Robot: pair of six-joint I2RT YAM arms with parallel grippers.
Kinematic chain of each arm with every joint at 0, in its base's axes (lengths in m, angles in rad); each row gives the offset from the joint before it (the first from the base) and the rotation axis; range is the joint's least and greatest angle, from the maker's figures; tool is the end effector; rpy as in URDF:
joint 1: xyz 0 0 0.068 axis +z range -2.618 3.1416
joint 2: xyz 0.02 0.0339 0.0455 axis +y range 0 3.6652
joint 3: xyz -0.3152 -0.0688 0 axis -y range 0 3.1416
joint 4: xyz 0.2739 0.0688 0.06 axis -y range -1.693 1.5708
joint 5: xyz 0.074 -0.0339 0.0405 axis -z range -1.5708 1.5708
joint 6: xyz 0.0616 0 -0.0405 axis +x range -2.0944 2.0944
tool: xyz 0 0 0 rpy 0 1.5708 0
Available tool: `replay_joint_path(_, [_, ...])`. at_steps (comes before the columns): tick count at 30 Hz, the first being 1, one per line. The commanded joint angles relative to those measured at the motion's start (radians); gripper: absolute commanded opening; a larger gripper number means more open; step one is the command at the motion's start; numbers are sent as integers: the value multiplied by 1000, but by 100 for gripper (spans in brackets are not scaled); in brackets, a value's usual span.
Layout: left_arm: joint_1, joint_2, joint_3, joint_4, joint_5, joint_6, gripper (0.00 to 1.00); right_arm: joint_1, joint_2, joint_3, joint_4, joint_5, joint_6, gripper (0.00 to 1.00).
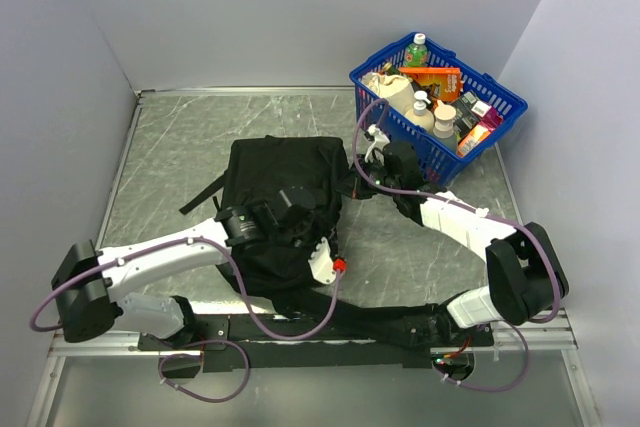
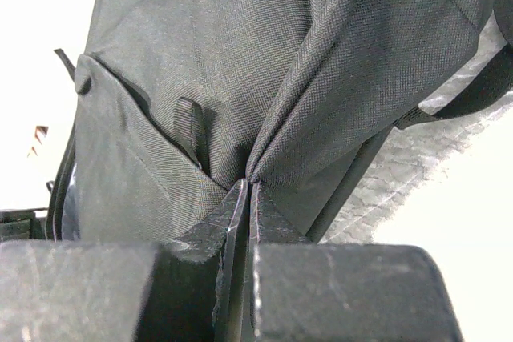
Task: Pack the student bag
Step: Zip the student bag at the center of the board.
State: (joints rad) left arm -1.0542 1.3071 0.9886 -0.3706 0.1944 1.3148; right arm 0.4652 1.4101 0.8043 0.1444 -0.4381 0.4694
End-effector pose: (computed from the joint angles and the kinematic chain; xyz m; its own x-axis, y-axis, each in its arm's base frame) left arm 0.1480 -0.2846 0.3035 0.8170 0.4834 -0.3143 0.5385 -0.4450 0.7156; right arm 0.2967 0.1782 0.2602 -0.6922 0.1109 -0.7131 -0.4851 0.6602 0.5735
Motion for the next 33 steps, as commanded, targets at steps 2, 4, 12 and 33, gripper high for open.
replay_joint_path(2, [-7,-98,-11,-10,152,-52,1,12,-2,62,20,-11,-21,0])
replay_joint_path(4, [-7,-121,-19,-19,175,-54,1,10,1,65,15,-4,-23,0])
replay_joint_path(12, [-7,-210,-96,-18,252,-20,1,-7,26,102,-17,41,-18,0])
replay_joint_path(33, [-50,-250,-149,-16,274,-34,1,-77,260,452,-192,121,-68,44])
